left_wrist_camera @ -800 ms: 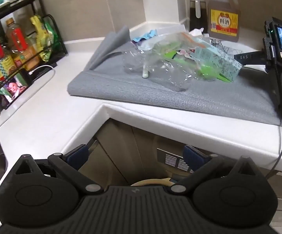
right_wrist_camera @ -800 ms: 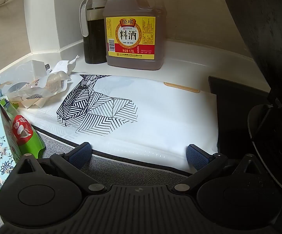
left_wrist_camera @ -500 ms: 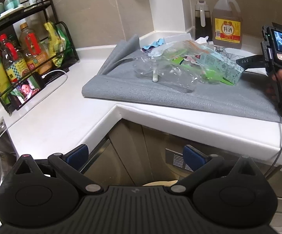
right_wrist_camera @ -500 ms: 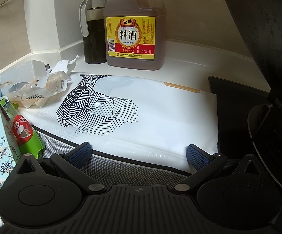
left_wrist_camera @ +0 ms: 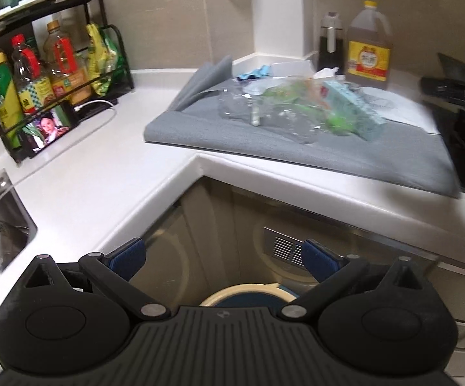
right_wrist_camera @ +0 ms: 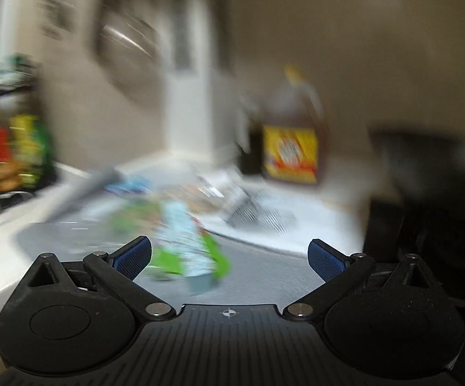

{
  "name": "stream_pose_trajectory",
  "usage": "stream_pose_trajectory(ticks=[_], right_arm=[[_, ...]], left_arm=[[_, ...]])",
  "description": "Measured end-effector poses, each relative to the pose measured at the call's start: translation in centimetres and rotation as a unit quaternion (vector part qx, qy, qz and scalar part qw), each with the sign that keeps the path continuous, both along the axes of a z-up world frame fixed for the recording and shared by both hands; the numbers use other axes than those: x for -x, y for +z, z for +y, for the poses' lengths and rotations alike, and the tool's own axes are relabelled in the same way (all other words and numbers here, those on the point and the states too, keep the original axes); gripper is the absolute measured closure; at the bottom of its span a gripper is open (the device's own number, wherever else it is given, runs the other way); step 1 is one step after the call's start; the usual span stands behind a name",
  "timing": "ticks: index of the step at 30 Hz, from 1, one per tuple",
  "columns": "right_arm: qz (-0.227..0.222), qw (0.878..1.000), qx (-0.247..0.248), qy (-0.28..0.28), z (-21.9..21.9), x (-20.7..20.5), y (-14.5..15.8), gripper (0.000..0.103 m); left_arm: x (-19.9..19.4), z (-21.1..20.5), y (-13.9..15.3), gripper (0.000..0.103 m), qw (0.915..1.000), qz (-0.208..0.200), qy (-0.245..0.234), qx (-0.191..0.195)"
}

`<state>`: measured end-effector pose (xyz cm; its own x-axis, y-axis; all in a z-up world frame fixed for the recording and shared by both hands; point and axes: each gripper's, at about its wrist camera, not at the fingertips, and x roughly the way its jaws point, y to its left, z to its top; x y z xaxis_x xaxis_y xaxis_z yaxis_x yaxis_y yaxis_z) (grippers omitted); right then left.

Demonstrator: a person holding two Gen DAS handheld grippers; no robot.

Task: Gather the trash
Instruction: 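Move both tools toward the trash pile on the grey mat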

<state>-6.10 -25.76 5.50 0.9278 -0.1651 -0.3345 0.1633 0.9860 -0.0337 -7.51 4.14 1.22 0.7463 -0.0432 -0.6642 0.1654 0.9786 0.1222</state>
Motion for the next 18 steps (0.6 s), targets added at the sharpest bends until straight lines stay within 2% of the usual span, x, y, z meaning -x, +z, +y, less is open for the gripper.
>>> stream_pose_trajectory(ticks=[2,4,7,9,18], right_arm=[[-0.038,0.998,0.038,0.013,1.6,3.2,1.3,0.000],[-0.039,0.998,0.043,0.015,2.5,5.0,2.5,0.000],[-0.017,0.999,-0.016,0.044,2.7,6.7,3.7,0.000],[0.003,0.997,-0.039,0.061,3.3,7.2,3.8,0.000],[0.049,0.996,-0.036,0.072,6.2,7.9,2.3,0.000]], left_arm=[[0.5,-0.3,0.1,0.000,1.0000,0.001,-0.003,0.000],[1.0,-0.5,0.0,0.000,1.0000,0.000,-0.006,-0.002],[2.0,-0.7,0.5,0.000,0.9999,-0.010,-0.005,-0.002],[2.6,-0.7,0.7,0.000,0.9998,-0.019,-0.002,-0.003],[3.4,0.5,1.4,0.000,0.9997,-0.020,0.012,0.011]])
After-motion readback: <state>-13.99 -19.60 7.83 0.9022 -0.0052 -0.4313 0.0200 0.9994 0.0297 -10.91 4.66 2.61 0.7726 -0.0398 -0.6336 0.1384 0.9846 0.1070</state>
